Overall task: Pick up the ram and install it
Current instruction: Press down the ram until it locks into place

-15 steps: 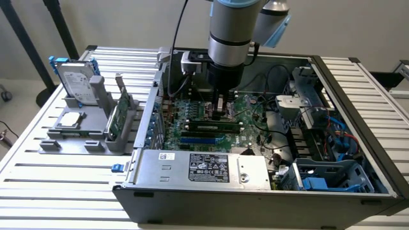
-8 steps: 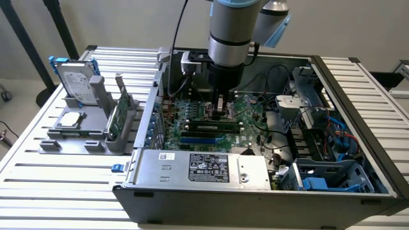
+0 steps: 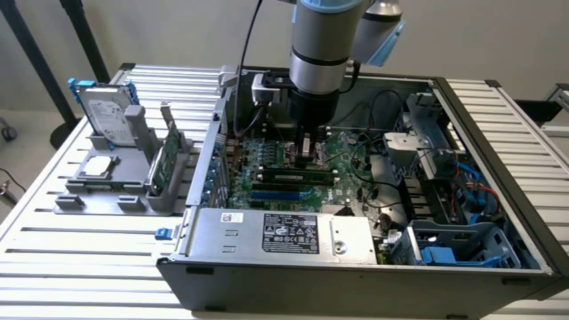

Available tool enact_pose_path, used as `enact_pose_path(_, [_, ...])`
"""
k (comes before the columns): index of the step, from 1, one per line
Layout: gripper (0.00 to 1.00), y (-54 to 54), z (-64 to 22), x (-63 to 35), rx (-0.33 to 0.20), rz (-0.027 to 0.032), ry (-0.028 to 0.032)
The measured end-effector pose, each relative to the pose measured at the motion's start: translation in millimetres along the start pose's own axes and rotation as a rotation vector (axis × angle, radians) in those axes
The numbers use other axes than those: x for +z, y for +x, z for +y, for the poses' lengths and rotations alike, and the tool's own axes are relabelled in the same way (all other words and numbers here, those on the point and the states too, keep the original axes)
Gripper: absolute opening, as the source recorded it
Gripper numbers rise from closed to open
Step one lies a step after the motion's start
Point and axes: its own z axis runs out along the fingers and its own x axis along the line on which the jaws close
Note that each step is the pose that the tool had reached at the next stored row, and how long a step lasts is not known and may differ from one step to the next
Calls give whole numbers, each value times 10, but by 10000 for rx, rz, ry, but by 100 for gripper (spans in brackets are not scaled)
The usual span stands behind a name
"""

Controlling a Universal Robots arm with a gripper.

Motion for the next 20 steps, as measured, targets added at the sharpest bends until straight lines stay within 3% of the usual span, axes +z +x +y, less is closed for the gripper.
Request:
enact_pose_path(6, [11,-3,0,92,-57,1,4])
enact_pose_path(20, [11,-49,4,125,-201,4,5])
